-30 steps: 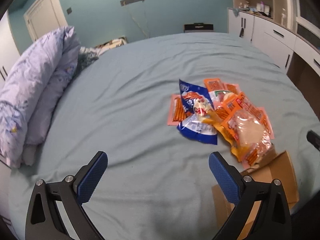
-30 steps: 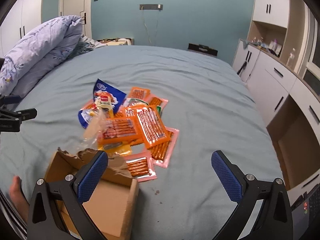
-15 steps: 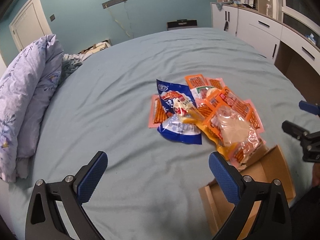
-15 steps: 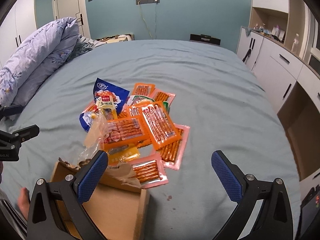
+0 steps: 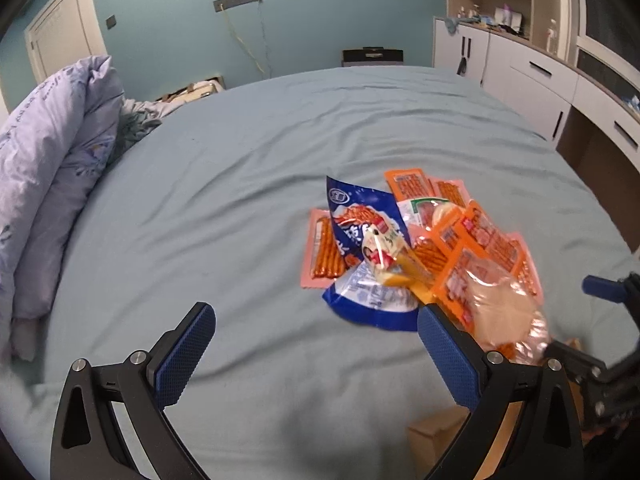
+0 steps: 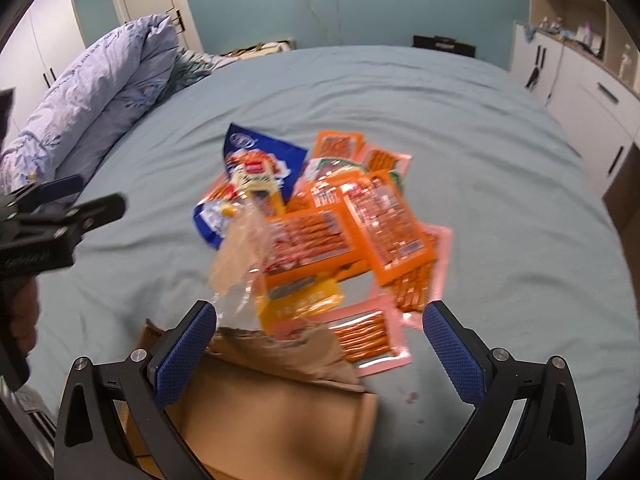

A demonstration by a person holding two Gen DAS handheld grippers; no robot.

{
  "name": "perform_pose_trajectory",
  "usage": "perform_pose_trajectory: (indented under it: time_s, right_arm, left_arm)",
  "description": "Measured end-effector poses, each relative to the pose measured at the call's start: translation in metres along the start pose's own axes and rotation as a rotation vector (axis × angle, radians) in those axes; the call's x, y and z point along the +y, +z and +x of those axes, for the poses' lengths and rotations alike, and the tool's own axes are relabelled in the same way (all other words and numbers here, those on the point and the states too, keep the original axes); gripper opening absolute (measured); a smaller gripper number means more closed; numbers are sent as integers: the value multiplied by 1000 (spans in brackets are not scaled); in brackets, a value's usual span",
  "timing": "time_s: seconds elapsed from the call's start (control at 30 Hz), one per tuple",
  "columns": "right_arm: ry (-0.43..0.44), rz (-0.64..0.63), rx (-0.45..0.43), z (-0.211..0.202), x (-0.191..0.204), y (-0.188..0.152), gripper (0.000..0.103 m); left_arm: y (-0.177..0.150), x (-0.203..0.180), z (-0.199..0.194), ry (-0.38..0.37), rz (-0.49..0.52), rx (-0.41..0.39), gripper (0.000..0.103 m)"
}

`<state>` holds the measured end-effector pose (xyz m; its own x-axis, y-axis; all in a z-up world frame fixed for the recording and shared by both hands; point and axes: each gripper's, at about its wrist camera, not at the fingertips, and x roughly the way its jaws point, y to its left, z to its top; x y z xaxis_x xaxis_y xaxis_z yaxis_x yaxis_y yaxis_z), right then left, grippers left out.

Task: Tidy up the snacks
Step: 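Move the left gripper to the blue-and-white snack bag and close on it, then lift the blue bag with the left gripper while the right gripper grasps an orange pack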

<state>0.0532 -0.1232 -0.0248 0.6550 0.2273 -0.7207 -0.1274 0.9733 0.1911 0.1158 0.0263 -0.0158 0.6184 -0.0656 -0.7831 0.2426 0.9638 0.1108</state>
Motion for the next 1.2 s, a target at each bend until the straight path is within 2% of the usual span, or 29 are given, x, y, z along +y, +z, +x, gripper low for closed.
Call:
perform_pose_trajectory:
  time_s: [0.1,0.2,0.27,0.33,0.43,0.5,0.67,0.8,0.93,1.0,1.07,1.2]
  right_arm:
    - [-63,-76,-28,-1,4,3,103]
    - [-162,-78,-138,-15,-4,7,103]
    - [-132,-18,-132,-13,-13,9,103]
    - [2,74,-48,1,-24,10,103]
    - [115,172,25,16,-35,12,103]
    - [116,203,38,19,-43,15,103]
    - [75,229,-35,9,-59,22,103]
    - [-2,162,-21,19,-63,28,103]
    - [-52,203,7,33,-75,35,103]
    - [-67,227,33,47,-85,39,103]
    - [-53,229,52,55,-89,44,103]
    - [-28,175,105,85,-84,57,103]
  left_arm:
    - [-1,0,18,8,26,29,103]
    - [-4,0,32,-14,32,69,103]
    - [-4,-4,45,-22,43,101,103]
    - [-3,-10,57,-37,51,131,103]
    - [-3,-18,71,-71,56,158,103]
    - [-5,-23,81,-81,61,176,103]
    - [-3,-33,104,-78,90,205,103]
    - [1,-41,118,-104,116,222,103]
    - [-1,-45,130,-101,131,245,103]
    - [-2,-45,134,-130,119,258,97]
    - [-1,-44,135,-188,99,273,77]
    - [4,-40,133,-226,69,280,63]
